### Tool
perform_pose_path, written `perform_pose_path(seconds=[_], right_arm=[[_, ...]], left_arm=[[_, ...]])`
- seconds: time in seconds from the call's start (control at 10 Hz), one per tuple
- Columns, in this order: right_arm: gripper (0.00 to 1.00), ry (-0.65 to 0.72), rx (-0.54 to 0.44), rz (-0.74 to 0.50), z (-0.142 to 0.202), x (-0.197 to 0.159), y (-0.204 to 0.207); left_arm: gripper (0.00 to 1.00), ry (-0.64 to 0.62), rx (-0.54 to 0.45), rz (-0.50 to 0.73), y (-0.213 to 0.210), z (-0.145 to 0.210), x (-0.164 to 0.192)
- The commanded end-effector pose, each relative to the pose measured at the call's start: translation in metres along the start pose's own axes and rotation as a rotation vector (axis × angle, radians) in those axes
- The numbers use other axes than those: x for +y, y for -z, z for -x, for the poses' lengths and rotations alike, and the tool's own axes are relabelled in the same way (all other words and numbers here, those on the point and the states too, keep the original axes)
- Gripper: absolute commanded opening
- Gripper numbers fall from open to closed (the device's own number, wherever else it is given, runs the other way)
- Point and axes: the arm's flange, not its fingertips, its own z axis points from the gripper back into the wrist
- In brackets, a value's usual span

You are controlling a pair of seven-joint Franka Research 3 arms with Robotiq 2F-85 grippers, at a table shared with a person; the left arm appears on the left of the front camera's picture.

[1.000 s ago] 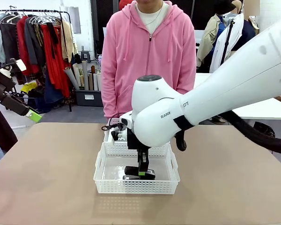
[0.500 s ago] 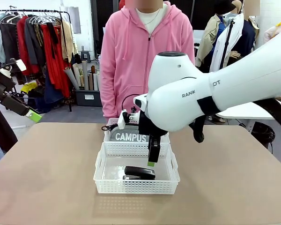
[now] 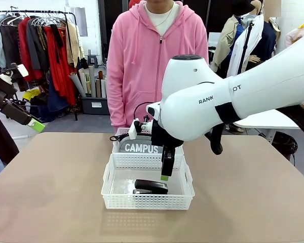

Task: Distribute items into two baskets.
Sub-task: Place the picked Stapler into the Organizing basket as instructed by the person.

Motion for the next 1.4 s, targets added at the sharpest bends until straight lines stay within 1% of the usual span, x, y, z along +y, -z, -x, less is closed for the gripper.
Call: perform_pose_path(seconds=[0.0,0.4,0.5,0.6,0.7,0.8,0.9,1.0,1.1,1.2,1.3], right_arm=[[1.0,-0.017,-0.01,0.011,0.0,-0.002,-0.001],[1.0,-0.001,-0.001,0.0,0.0,0.0,0.0],[1.0,0.066,0.005,0.019,0.02,-0.006,-0.012],[1.0,0.173,-0.019,0.032,0.052,-0.012,-0.029],[1.0,0.253,-0.051,0.035,0.085,-0.015,-0.046],[1.0,0.352,-0.136,0.0,0.117,-0.016,-0.062],[1.0,0.477,-0.227,-0.072,0.153,-0.015,-0.078],[1.0,0.591,-0.285,-0.11,0.183,-0.011,-0.088],[1.0,0.708,-0.334,-0.117,0.215,-0.008,-0.096],[1.0,0.743,-0.425,-0.128,0.245,-0.008,-0.105],[1.0,0.777,-0.471,-0.143,0.269,-0.014,-0.11]], left_arm=[[1.0,-0.011,0.011,0.002,-0.001,0.001,-0.001],[1.0,-0.011,0.011,0.002,-0.001,0.001,-0.001],[1.0,-0.011,0.011,0.002,-0.001,0.001,-0.001],[1.0,-0.011,0.011,0.002,-0.001,0.001,-0.001],[1.0,-0.011,0.011,0.002,-0.001,0.001,-0.001],[1.0,-0.011,0.011,0.002,-0.001,0.001,-0.001],[1.0,-0.011,0.011,0.002,-0.001,0.001,-0.001],[1.0,-0.011,0.011,0.002,-0.001,0.001,-0.001],[1.0,-0.011,0.011,0.002,-0.001,0.001,-0.001],[1.0,-0.011,0.011,0.002,-0.001,0.001,-0.001],[1.0,-0.011,0.011,0.002,-0.001,0.001,-0.001]])
